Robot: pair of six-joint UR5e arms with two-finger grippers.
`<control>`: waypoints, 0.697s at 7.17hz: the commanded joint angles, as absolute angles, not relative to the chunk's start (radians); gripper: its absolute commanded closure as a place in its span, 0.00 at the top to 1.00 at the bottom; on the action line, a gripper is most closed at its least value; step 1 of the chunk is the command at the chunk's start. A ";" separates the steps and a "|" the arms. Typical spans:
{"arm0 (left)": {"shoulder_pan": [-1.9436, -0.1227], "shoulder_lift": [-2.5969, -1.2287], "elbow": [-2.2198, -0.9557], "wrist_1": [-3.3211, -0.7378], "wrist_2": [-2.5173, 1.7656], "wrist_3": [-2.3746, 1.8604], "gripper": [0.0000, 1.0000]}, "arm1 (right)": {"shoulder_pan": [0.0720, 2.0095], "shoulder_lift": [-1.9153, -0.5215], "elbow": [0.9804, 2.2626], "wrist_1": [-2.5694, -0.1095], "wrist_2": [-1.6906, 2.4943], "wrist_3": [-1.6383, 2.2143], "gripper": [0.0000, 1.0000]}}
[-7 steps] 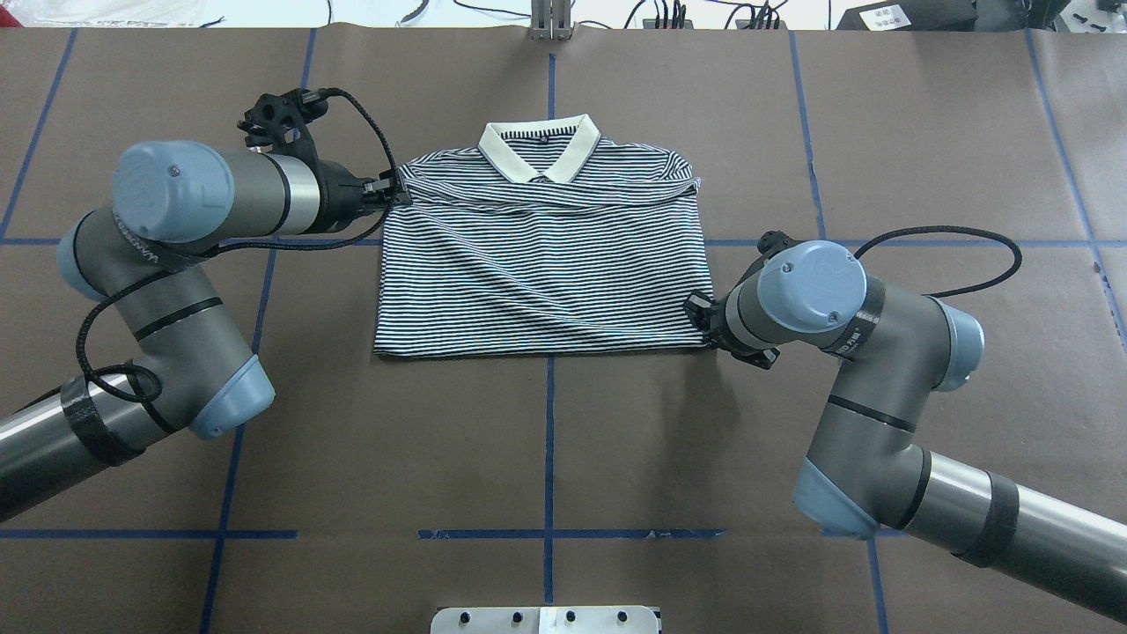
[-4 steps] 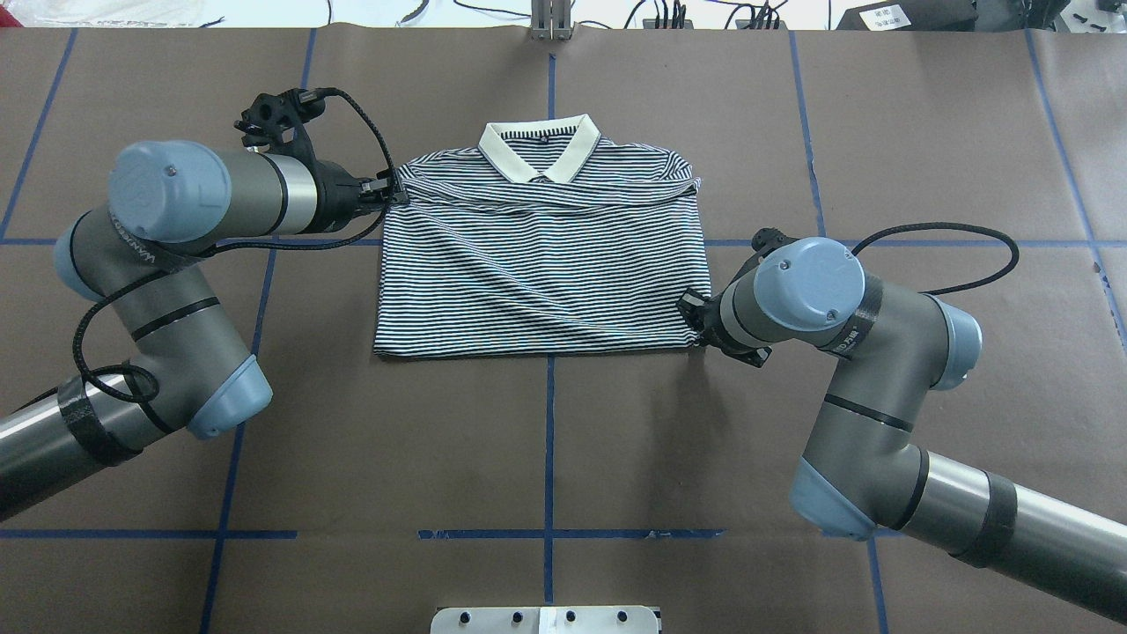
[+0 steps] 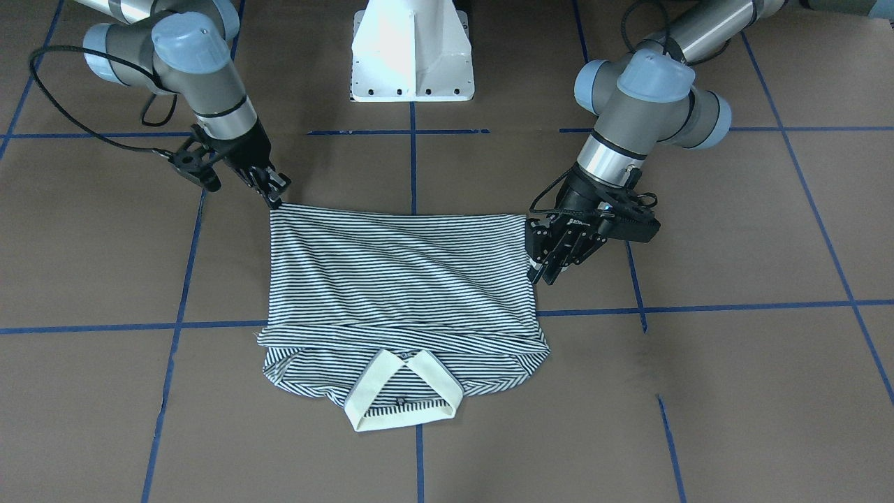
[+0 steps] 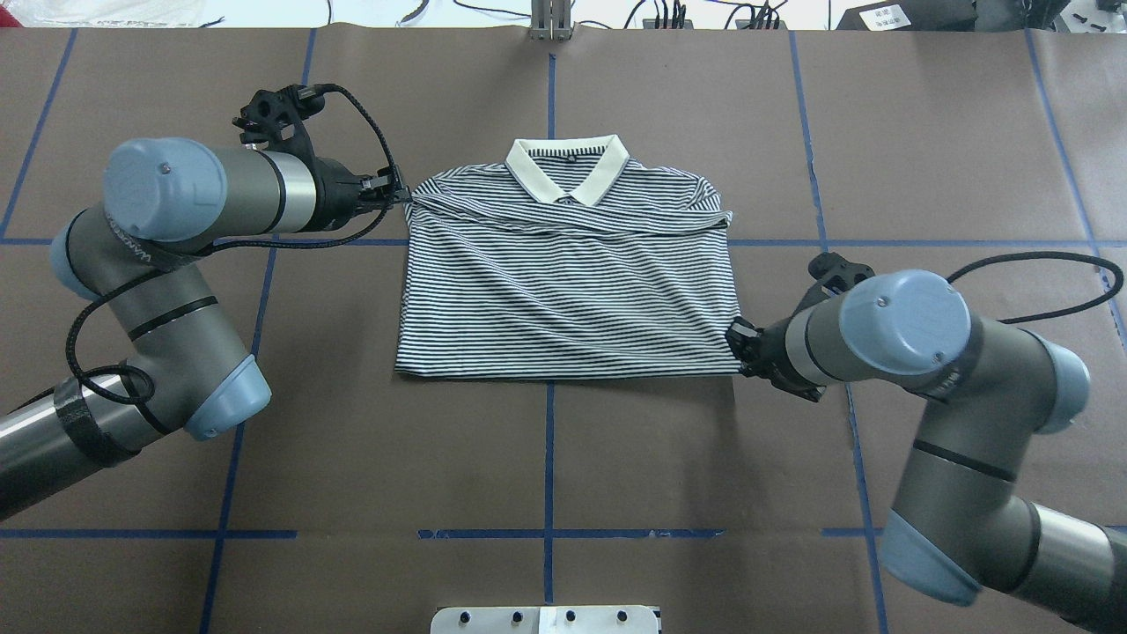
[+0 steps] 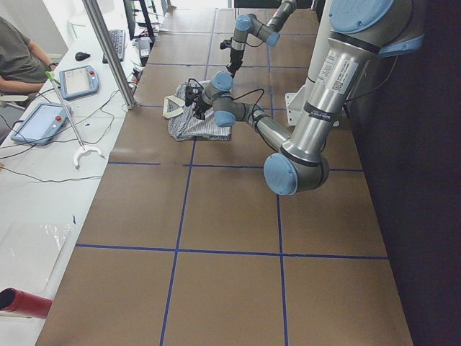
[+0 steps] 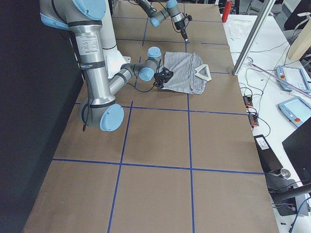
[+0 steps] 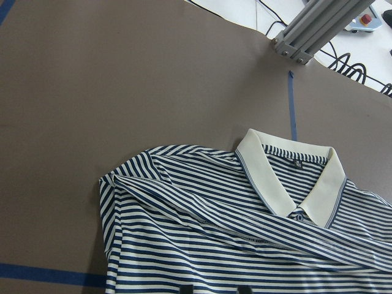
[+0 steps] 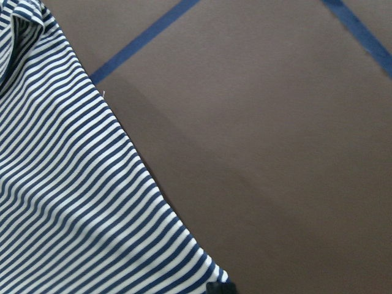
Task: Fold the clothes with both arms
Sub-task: 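Grasp the side edge with the right gripper and drag the shirt toward the robot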
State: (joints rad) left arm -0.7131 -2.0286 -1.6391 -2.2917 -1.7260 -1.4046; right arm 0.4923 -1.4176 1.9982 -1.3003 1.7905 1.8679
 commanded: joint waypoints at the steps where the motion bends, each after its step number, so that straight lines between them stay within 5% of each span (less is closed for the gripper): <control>1: -0.709 -2.001 -1.687 -2.290 -1.767 -1.405 0.36 | 0.349 -1.650 2.219 -1.304 1.795 1.906 0.00; 4: -0.707 -1.985 -1.756 -2.292 -1.940 -1.469 0.38 | 0.087 -1.729 2.303 -1.302 1.810 2.017 0.00; 5: -0.695 -1.990 -1.761 -2.293 -1.945 -1.532 0.38 | 0.052 -1.738 2.298 -1.304 1.809 2.019 0.41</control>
